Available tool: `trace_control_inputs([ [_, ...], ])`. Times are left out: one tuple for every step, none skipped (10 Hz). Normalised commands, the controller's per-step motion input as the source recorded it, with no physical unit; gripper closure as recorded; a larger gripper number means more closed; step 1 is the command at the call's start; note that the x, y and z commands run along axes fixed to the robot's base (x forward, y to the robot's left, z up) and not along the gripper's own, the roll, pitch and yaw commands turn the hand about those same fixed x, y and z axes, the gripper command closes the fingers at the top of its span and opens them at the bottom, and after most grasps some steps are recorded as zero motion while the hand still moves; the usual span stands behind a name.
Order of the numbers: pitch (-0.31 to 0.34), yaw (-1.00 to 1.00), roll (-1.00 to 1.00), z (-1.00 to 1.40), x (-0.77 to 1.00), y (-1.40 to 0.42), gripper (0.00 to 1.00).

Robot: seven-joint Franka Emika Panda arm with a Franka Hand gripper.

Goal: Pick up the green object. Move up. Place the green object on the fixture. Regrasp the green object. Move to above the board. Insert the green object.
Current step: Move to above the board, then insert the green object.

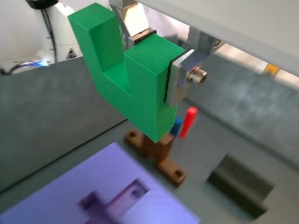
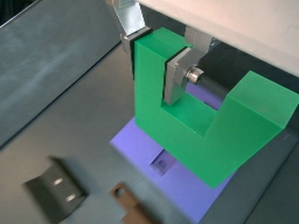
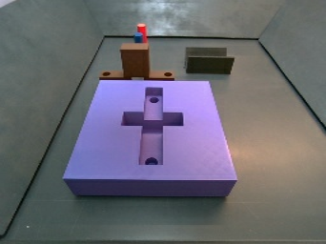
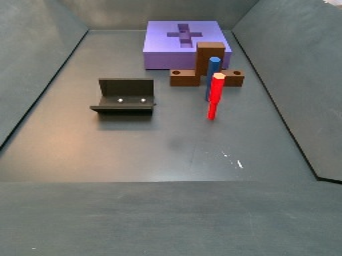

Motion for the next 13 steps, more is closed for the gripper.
trace_control_inputs([
  [-0.020, -0.04, -0.79, 0.00, -0.11, -0.07, 1.00],
  [-0.031, -0.03, -0.58, 0.01, -0.09, -0.02, 1.00],
  [-0.033, -0.02, -0.34, 0.00, -0.07, -0.01, 1.00],
  [-0.030, -0.01, -0.22, 0.00, -0.05, 0.00, 1.00],
  [0.000, 0.00, -0.09, -0.06, 0.00, -0.01, 1.00],
  [0.041, 0.00, -0.24, -0.17, 0.02, 0.00, 1.00],
  [0.081, 0.00, -0.35, -0.24, 0.12, 0.00, 1.00],
  [0.006, 0.00, -0.41, -0.24, 0.06, -0.06, 1.00],
  [0.000, 0.00, -0.44, -0.16, 0.18, -0.17, 1.00],
  [-0.063, 0.00, -0.43, -0.15, 0.30, -0.21, 1.00],
  [-0.154, 0.00, -0.47, -0.07, 0.36, -0.16, 1.00],
  [-0.210, 0.00, -0.47, -0.08, 0.39, -0.15, 1.00],
  [-0.259, 0.00, -0.45, -0.12, 0.44, -0.08, 1.00],
])
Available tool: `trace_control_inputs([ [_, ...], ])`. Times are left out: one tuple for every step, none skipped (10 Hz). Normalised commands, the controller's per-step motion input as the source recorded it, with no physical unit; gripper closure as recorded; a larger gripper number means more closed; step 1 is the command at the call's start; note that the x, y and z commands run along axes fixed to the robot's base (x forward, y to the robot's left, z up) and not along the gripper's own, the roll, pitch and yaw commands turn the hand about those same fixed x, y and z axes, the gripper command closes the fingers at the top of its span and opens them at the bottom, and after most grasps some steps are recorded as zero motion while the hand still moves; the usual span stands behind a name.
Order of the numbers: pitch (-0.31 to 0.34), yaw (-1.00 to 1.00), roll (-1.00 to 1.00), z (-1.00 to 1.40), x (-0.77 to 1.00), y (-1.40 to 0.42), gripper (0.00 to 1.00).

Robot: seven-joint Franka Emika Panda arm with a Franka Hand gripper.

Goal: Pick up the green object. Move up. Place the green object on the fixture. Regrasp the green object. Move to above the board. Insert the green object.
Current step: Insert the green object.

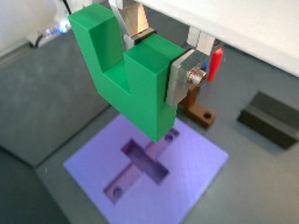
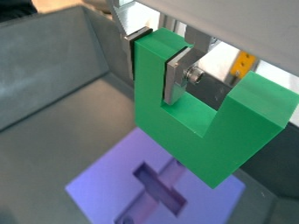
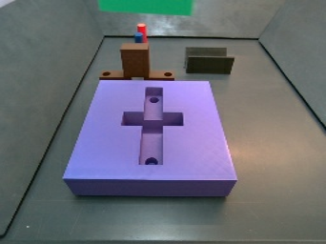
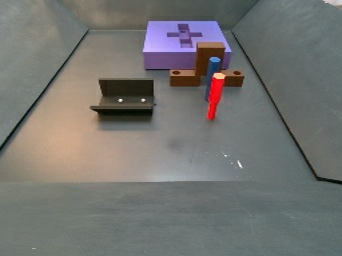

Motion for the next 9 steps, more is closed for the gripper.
trace_control_inputs([
  [-0.323, 0.00, -0.34, -0.30, 0.59, 0.00, 1.00],
  [-0.251, 0.13, -0.15, -0.65, 0.51, 0.18, 1.00],
  [-0.247, 0.26, -0.10, -0.72, 0.48, 0.19, 1.00],
  [-0.213, 0.24, -0.06, -0.79, 0.44, 0.23, 1.00],
  [-0.181, 0.38, 0.18, -0.73, 0.07, 0.00, 1.00],
  [-0.140, 0.33, 0.24, -0.71, 0.02, 0.00, 1.00],
  [-0.106, 0.26, 0.34, -0.67, -0.19, -0.15, 1.00],
  [-0.103, 0.00, 0.26, -0.81, -0.47, -0.16, 1.00],
  [-0.119, -0.07, 0.25, -0.75, -0.45, -0.10, 1.00],
])
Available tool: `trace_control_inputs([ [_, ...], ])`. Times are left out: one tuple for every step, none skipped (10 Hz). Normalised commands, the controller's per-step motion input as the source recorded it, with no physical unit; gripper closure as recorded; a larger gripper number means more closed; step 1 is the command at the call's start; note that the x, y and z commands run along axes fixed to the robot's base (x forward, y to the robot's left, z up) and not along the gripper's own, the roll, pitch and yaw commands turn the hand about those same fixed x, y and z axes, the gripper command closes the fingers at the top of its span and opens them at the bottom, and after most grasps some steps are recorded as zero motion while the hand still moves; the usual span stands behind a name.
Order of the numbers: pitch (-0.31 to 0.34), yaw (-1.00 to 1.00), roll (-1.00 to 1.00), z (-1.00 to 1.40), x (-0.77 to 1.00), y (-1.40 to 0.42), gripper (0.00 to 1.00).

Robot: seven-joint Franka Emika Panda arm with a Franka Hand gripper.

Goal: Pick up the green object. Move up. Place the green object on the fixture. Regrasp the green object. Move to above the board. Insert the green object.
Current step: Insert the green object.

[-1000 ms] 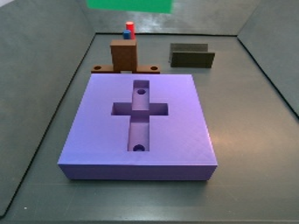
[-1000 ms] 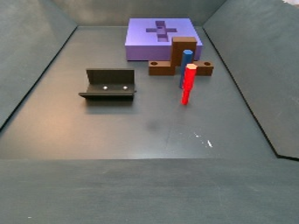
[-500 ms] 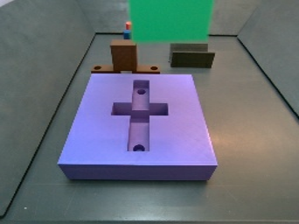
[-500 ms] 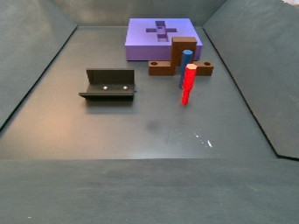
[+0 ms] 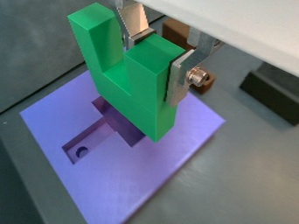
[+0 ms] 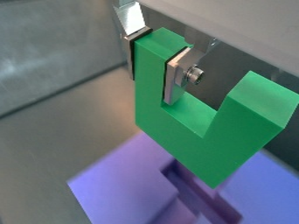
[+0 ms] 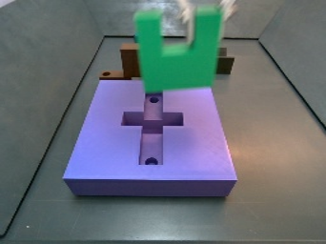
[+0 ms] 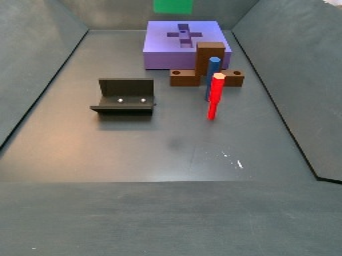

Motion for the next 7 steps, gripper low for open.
trace_control_inputs([
  [-0.014, -0.21, 0.32, -0.43, -0.25, -0.16, 1.00],
  [0.000, -0.23, 0.12, -0.27, -0.23, -0.04, 1.00],
  [0.000, -0.02, 0.00, -0.17, -0.08, 0.00, 1.00],
  [0.000, 0.00, 0.09, -0.14, 0.00, -0.07, 1.00],
  [0.024, 0.04, 0.36, -0.17, 0.00, -0.16, 1.00],
  [0.036, 0.00, 0.31, -0.23, -0.07, -0.13, 1.00],
  [0.000, 0.00, 0.09, -0.24, -0.03, -0.04, 1.00],
])
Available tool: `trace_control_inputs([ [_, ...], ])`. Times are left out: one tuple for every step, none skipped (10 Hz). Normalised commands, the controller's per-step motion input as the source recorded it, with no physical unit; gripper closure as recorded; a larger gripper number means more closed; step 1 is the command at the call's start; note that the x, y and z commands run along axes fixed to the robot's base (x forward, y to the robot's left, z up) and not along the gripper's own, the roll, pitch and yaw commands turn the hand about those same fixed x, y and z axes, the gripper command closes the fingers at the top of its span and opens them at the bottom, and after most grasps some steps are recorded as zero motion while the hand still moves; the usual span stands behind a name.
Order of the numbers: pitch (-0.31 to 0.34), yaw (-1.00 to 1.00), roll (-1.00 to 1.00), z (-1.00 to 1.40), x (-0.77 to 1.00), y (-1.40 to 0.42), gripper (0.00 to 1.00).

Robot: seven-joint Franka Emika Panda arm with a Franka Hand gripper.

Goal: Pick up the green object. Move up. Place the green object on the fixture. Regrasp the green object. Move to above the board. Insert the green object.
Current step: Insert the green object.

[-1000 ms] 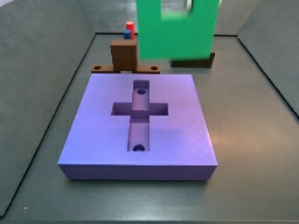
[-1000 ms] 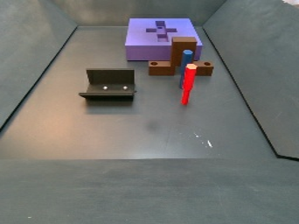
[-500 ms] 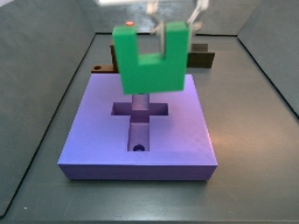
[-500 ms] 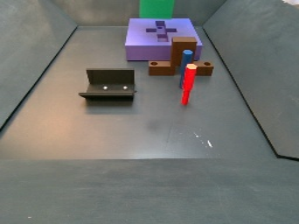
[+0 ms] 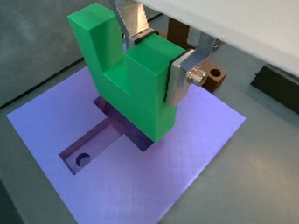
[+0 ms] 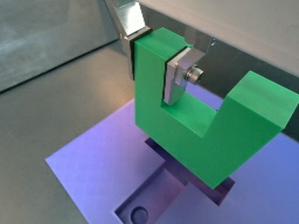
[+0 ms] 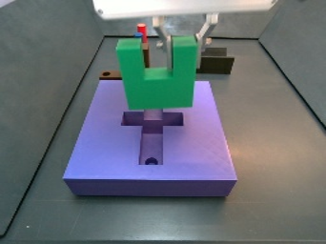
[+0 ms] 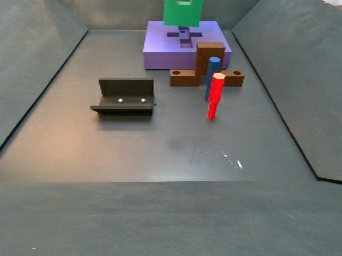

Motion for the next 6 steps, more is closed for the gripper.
trace_control_inputs([
  [0.000, 0.00, 0.16, -0.21, 0.00, -0.11, 1.00],
  [0.000, 0.00, 0.06, -0.33, -0.05, -0.02, 1.00],
  [0.000, 0.00, 0.00, -0.36, -0.06, -0.05, 1.00],
  [0.000, 0.00, -0.02, -0.36, 0.00, -0.05, 1.00],
  [0.000, 0.00, -0.05, -0.37, -0.01, -0.04, 1.00],
  [0.000, 0.00, -0.03, -0.25, -0.06, -0.04, 1.00],
])
